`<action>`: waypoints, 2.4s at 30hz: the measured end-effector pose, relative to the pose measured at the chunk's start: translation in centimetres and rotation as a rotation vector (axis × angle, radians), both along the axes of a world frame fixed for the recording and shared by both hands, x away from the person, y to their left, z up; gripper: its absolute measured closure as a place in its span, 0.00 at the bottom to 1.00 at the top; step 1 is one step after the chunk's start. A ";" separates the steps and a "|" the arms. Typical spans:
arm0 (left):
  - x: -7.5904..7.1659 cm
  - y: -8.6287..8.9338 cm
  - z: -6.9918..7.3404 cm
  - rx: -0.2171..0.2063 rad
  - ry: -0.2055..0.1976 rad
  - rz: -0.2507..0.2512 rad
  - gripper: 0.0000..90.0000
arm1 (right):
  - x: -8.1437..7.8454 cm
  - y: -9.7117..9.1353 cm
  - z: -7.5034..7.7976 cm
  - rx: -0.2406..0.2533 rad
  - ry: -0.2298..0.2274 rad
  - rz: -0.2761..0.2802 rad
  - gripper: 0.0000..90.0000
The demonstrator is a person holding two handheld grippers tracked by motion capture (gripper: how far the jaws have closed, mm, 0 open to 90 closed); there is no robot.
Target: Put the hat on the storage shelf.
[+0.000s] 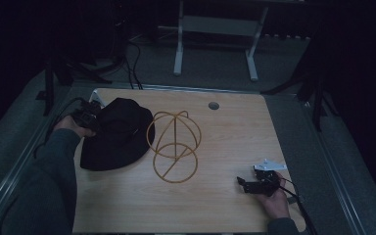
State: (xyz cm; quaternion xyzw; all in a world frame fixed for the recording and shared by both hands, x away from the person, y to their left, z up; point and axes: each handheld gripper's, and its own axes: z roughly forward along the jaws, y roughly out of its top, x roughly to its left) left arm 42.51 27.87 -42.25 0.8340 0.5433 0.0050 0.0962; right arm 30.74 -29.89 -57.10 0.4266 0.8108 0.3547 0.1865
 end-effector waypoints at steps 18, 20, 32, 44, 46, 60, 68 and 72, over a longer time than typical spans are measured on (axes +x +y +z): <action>-1.0 0.8 4.4 -0.002 -0.051 -0.013 0.98 | 0.0 0.0 0.0 -0.002 0.000 0.003 0.16; -1.1 0.7 4.6 -0.001 -0.053 -0.015 0.98 | 0.0 0.0 0.0 -0.001 0.001 0.002 0.16; -1.3 0.6 7.2 -0.033 -0.091 -0.004 0.98 | -0.1 0.0 0.0 0.002 0.000 0.002 0.16; -1.4 0.6 8.8 -0.045 -0.126 0.028 0.98 | -0.1 0.0 0.0 0.002 -0.001 0.004 0.16; -1.5 0.6 9.1 -0.052 -0.133 0.028 0.98 | -0.1 0.0 0.0 0.002 -0.002 0.004 0.16; -1.7 0.3 10.9 -0.074 -0.156 0.009 0.98 | -0.1 0.0 0.0 0.001 -0.001 0.005 0.16; -1.9 0.0 11.9 -0.083 -0.166 -0.010 0.98 | -0.1 0.0 0.0 0.001 -0.001 0.005 0.16; -2.1 -0.2 12.6 -0.081 -0.172 -0.034 0.98 | -0.1 0.0 0.0 0.002 -0.001 0.005 0.16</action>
